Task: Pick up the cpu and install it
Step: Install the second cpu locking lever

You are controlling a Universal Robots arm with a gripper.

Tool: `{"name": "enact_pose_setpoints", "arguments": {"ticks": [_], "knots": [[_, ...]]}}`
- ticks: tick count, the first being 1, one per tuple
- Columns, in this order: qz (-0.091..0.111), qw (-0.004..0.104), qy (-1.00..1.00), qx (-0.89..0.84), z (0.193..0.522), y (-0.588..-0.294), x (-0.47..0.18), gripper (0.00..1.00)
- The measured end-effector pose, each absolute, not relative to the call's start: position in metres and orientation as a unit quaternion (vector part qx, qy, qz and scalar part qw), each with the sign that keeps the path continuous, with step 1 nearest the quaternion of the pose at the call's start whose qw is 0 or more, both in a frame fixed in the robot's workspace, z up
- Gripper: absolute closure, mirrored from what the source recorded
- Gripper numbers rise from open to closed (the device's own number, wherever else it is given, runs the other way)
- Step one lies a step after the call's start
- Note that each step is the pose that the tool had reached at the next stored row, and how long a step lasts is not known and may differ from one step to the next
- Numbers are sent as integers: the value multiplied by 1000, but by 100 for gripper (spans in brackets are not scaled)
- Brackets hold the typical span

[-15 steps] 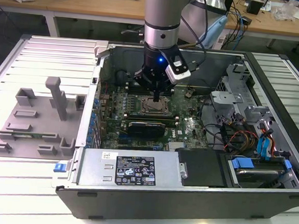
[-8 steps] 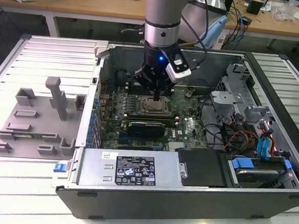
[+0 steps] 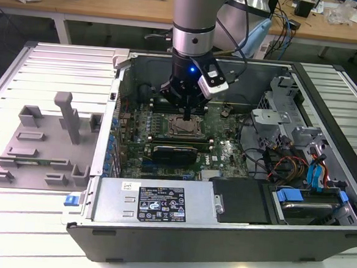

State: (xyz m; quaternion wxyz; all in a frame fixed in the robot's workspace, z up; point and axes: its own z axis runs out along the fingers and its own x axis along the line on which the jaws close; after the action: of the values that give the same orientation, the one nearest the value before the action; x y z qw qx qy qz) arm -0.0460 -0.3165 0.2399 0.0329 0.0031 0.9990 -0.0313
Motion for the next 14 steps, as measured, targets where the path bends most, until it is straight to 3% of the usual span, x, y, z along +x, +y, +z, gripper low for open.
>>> {"name": "enact_pose_setpoints", "arguments": {"ticks": [14], "knots": [[-30, 33, 999, 3, 239, -352, -55, 89]]}}
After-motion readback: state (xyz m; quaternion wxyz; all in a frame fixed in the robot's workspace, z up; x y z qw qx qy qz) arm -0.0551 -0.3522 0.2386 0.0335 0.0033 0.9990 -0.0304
